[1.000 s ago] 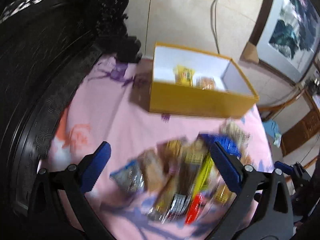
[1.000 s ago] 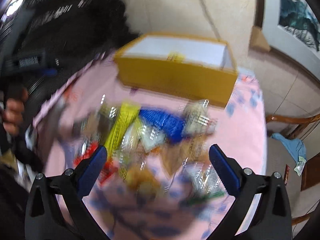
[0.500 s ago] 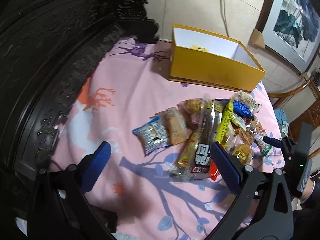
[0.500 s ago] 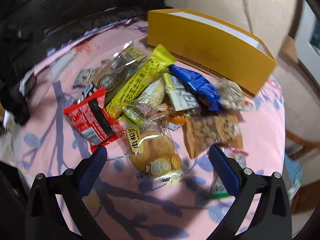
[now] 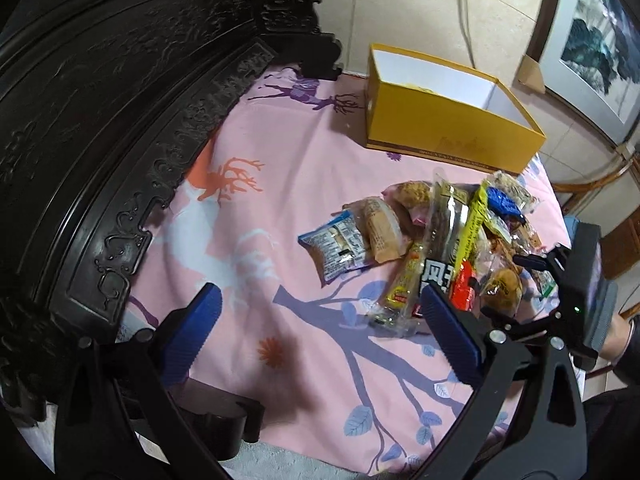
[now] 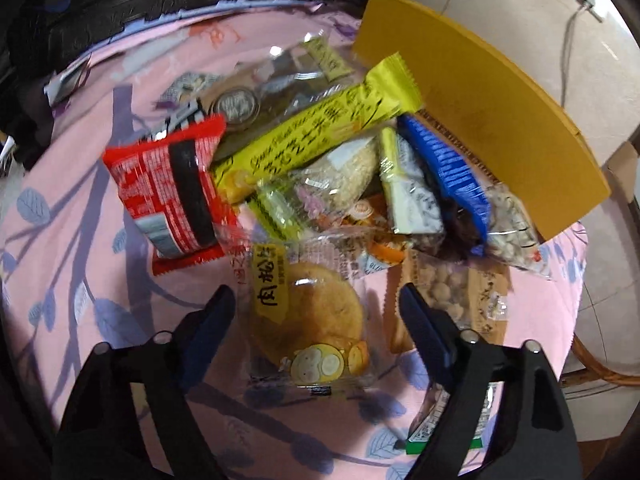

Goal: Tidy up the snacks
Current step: 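Grasp the round cake pack with the right tool while the left tool returns to the pile, then grasp the red snack packet with the left tool, then carry the red packet and cake pack into the yellow box with both tools, release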

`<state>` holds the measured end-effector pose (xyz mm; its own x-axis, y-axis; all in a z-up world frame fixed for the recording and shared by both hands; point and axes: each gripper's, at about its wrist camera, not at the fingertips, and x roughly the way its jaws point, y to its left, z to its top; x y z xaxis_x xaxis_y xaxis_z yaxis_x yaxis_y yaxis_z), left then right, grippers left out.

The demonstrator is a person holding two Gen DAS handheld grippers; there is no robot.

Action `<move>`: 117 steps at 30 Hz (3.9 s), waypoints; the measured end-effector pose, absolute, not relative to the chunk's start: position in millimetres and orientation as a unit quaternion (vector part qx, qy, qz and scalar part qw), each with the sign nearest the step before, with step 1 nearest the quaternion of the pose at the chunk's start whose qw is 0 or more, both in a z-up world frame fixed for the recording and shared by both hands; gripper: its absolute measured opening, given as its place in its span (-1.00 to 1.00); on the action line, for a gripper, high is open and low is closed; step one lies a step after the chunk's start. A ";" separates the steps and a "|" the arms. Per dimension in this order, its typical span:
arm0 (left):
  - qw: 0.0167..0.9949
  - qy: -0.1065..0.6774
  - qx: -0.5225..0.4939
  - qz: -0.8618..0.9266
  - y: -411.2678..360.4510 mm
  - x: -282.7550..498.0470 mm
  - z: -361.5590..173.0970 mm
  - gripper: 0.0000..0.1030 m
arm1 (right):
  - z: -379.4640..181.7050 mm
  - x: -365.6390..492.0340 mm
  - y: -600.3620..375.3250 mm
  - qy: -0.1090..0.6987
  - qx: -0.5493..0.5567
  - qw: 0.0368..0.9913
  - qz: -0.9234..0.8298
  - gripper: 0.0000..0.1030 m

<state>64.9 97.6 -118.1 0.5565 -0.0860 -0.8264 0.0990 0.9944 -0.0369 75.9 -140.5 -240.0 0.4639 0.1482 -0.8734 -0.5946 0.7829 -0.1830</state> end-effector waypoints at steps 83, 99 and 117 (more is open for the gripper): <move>0.890 0.350 -0.005 -0.292 -22.4 180.7 -33.4 -0.55 | -76.7 110.8 -230.6 0.347 0.027 0.932 0.098 0.09; 0.908 0.327 -0.018 -0.261 -76.6 340.8 -0.7 -0.55 | -30.8 269.6 -259.5 0.322 0.037 0.945 0.033 0.09; 0.925 0.326 -0.038 -0.190 -57.0 331.7 -12.4 0.74 | -42.0 275.7 -249.1 0.331 0.020 0.943 0.000 0.36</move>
<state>331.7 -57.0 -12.4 0.7145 -0.3769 -0.5894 0.3271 0.9247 -0.1947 275.7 -249.1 -42.0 0.7809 0.0136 -0.6245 0.0125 0.9992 0.0375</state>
